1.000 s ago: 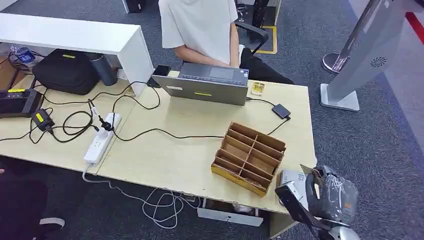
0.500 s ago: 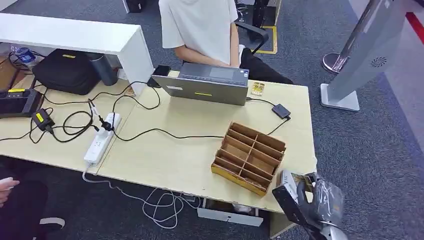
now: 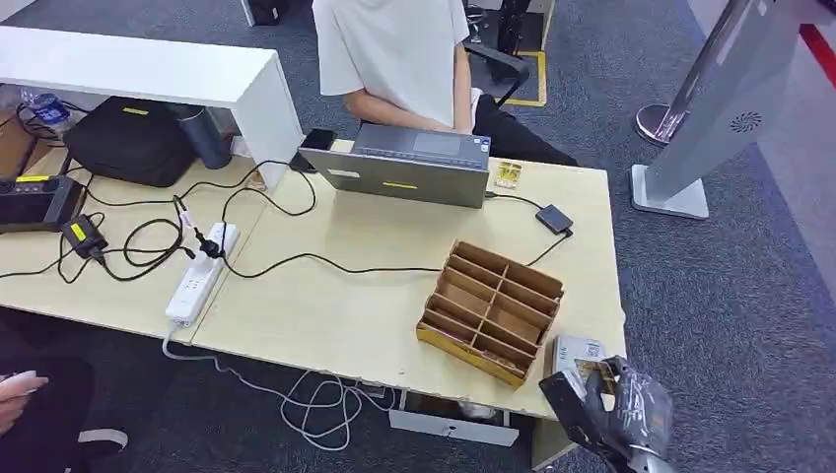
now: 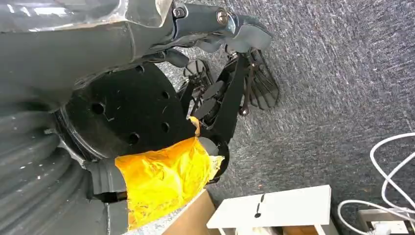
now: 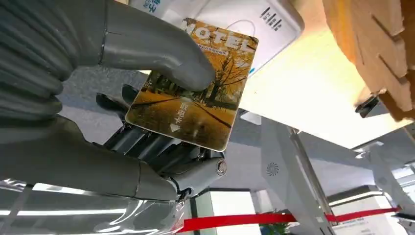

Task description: Pass the card to the sensor for recognition and then transmit it.

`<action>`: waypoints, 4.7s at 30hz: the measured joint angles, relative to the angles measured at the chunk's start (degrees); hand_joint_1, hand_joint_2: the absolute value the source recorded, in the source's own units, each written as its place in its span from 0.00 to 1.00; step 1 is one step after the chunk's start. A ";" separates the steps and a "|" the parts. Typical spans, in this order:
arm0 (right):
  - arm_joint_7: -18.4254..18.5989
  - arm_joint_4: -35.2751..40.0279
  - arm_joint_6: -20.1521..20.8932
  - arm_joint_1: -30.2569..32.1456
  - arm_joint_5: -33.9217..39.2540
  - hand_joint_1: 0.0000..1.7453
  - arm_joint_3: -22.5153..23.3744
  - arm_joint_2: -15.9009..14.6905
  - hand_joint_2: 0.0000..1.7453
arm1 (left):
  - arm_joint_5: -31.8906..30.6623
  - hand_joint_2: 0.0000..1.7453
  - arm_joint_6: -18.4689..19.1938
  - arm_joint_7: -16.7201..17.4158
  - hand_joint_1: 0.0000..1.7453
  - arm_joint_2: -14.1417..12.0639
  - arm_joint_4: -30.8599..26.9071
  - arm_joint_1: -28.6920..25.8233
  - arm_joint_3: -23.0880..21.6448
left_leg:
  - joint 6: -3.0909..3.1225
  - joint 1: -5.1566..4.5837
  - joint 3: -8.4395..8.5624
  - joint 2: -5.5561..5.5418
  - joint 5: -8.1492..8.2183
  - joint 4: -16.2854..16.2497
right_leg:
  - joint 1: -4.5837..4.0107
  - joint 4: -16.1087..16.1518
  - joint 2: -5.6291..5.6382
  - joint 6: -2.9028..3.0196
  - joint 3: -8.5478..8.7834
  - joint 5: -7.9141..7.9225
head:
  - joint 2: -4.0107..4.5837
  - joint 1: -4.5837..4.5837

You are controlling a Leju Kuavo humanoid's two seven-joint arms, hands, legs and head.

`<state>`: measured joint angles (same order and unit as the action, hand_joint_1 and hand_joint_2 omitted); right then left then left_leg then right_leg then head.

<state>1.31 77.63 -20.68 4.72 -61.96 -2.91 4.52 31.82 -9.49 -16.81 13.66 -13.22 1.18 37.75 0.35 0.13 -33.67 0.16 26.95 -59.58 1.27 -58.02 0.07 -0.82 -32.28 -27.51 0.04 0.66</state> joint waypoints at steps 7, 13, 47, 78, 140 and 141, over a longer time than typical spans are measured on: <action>-0.61 -1.48 -0.81 -0.68 -0.26 1.00 0.76 0.37 1.00 | -0.70 1.00 0.46 0.46 0.00 -0.20 0.00 -0.02 0.00 | 0.00 0.00 0.02 0.00 0.00 0.00 | 0.00 0.00 0.00 0.00 0.02 0.00 | 0.00 -0.02; -0.70 3.14 -1.16 -0.31 -2.49 1.00 0.83 0.39 1.00 | -1.77 1.00 0.39 0.42 0.00 -0.24 0.02 -0.04 0.00 | 0.00 0.00 0.00 0.00 -0.01 0.00 | 0.00 0.00 0.01 0.03 0.00 0.02 | 0.00 0.00; 9.36 -1.05 7.87 -28.87 -12.57 1.00 -4.55 -6.71 1.00 | -5.57 1.00 -0.77 1.73 0.00 -0.79 0.02 -0.01 -0.52 | -0.01 0.00 -0.09 0.04 -0.28 -0.01 | 0.00 -0.03 0.07 0.02 -0.11 0.28 | 0.00 -0.02; 3.02 6.17 4.83 -21.40 -11.11 0.00 -7.23 -6.30 1.00 | -5.33 1.00 -1.16 -0.18 0.00 -0.50 0.02 -0.07 -0.52 | -0.08 0.02 -0.25 -0.14 -0.32 0.01 | -0.02 -0.03 -0.10 0.02 -0.24 0.27 | 0.00 -0.02; 11.24 -5.23 -16.76 -3.01 -22.23 0.00 -25.75 -1.51 1.00 | -8.59 1.00 4.70 5.38 0.00 -1.14 0.42 -0.01 -0.52 | -0.08 0.04 -0.33 -0.09 -0.27 0.05 | -0.03 -0.02 -0.07 0.06 -0.33 0.23 | 0.00 -0.02; 11.37 -6.03 -16.83 -3.17 -22.53 0.00 -25.75 -1.42 1.00 | -8.59 1.00 4.72 5.38 0.00 -1.20 0.42 -0.01 -0.52 | -0.08 0.04 -0.33 -0.09 -0.27 0.05 | -0.03 -0.02 -0.07 0.06 -0.33 0.23 | 0.00 -0.02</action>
<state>12.68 71.61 -37.51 1.55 -84.50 -28.65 3.10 23.23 -4.76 -11.43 12.46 -12.81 1.17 37.22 0.27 0.17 -34.00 0.07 26.68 -59.52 1.24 -58.04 0.00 -0.76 -32.61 -27.28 0.04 0.63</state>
